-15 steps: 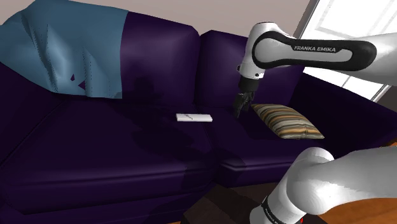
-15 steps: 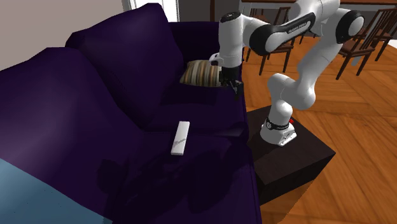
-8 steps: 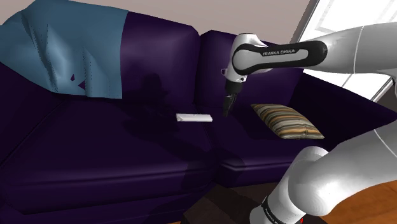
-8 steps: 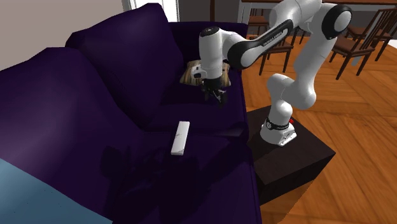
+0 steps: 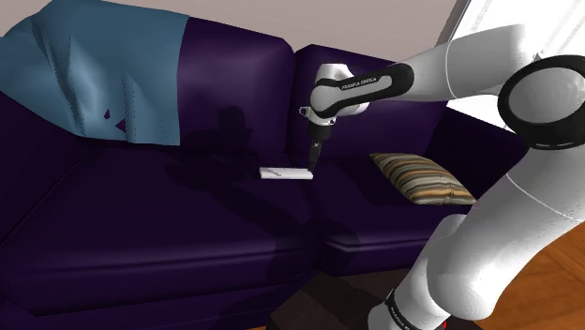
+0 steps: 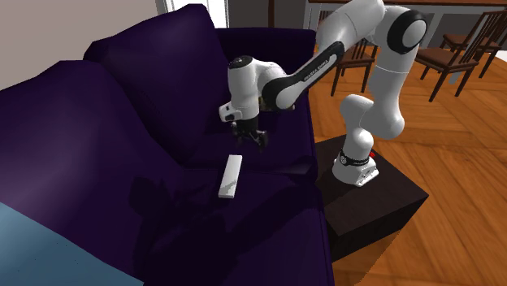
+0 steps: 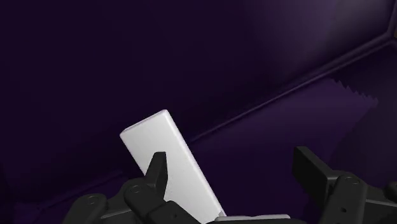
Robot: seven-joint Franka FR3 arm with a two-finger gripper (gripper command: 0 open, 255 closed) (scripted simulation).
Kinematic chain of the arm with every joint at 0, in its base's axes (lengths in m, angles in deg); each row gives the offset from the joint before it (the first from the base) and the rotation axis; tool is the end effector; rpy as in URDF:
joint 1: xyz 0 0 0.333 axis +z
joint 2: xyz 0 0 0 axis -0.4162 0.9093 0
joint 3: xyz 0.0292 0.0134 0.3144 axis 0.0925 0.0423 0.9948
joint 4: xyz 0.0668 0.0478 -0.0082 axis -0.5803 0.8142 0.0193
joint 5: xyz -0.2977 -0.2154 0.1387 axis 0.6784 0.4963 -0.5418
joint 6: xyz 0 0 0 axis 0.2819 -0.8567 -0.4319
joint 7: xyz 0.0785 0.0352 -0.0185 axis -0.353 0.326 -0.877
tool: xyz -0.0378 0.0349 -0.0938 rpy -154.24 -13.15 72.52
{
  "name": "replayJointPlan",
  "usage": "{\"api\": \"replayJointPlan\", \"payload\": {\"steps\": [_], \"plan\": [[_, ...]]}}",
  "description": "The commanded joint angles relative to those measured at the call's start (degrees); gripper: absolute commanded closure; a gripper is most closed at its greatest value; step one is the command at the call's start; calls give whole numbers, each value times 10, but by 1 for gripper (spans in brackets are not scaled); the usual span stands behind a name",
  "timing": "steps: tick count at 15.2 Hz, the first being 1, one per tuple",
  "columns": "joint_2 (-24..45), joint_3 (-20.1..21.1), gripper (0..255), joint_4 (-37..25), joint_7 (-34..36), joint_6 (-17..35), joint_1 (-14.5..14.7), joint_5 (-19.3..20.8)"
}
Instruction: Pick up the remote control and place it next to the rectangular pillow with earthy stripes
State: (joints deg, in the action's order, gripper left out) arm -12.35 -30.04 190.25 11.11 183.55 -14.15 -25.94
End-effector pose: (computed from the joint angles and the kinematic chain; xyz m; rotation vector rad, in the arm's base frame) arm 0.4929 -0.0805 0.4147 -2.9679 -0.9773 0.1152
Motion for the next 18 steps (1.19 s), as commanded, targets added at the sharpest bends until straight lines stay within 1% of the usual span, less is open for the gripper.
{"api": "replayJointPlan", "payload": {"steps": [1, 7, 14, 18], "plan": [[46, -2, 0, -27, -47, 22, 7, -17], [171, 13, 0, -119, -172, 61, 10, -66], [198, 17, 0, -96, -179, 110, 7, -77], [200, 18, 0, -94, -180, 114, 6, -78]]}}
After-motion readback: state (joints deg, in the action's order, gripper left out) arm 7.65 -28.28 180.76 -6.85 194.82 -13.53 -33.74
